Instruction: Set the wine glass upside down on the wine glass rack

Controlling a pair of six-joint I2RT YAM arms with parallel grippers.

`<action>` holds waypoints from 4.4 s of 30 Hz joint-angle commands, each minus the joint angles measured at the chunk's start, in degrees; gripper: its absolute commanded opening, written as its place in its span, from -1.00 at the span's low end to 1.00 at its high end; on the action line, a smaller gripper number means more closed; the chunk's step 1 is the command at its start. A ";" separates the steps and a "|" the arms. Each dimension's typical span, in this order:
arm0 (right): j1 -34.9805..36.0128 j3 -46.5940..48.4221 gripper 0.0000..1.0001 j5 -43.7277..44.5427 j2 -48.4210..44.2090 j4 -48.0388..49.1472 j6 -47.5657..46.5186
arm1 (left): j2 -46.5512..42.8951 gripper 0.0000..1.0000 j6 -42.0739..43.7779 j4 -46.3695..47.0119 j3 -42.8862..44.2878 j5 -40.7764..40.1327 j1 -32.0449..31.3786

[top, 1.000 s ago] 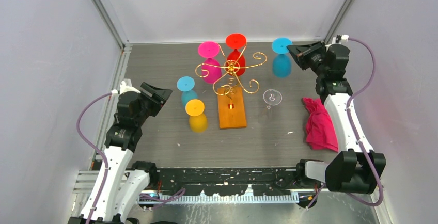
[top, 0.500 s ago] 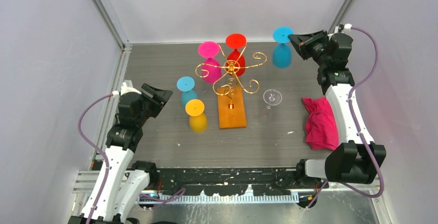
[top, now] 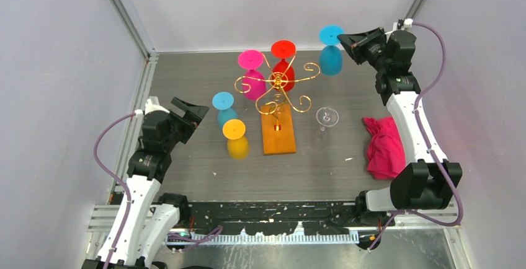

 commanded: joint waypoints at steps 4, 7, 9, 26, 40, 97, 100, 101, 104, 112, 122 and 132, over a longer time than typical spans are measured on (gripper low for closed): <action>1.45 4.13 -0.99 -0.36 0.16 0.51 -0.48 | -0.46 0.88 0.00 1.37 0.49 -0.68 0.24; 1.45 4.36 -0.99 -0.26 0.31 0.28 -0.65 | -0.46 0.91 0.00 1.42 0.58 -0.72 0.25; 2.71 4.35 -0.99 -0.12 0.28 0.19 -0.78 | -0.46 0.93 -0.06 1.38 0.58 -0.66 0.25; 8.24 4.08 -0.99 2.84 -1.07 -1.74 -2.20 | -0.99 1.00 -0.17 0.89 0.69 -1.23 0.29; 13.12 1.36 -0.99 5.58 -4.58 -3.65 -3.81 | -1.93 0.99 -0.75 0.85 0.40 -1.27 0.25; 18.12 -8.30 -0.99 8.25 -18.59 -10.06 -5.72 | -1.74 1.00 -2.94 1.20 0.46 0.74 0.23; 18.09 -8.72 -0.99 8.42 -18.93 -10.07 -5.72 | -1.31 0.99 -2.79 1.35 0.49 0.75 0.23; 18.07 -8.81 -0.99 8.51 -19.01 -10.10 -5.83 | -1.22 0.99 -2.77 1.42 0.42 0.78 0.23; 18.11 -9.08 -0.99 8.78 -19.43 -10.19 -5.90 | -0.70 0.98 -2.57 1.72 0.49 0.88 0.23; 18.07 -9.89 -0.98 9.75 -20.36 -9.62 -5.28 | 1.17 0.97 -1.98 2.59 1.19 1.14 0.23; 17.76 -9.84 -0.99 11.34 -20.54 -8.96 -4.21 | 2.81 0.96 -1.27 3.25 1.98 0.86 0.23; 15.26 -9.63 -0.99 10.62 -21.00 -8.54 -3.56 | 4.32 0.95 -1.17 4.19 2.25 0.83 0.23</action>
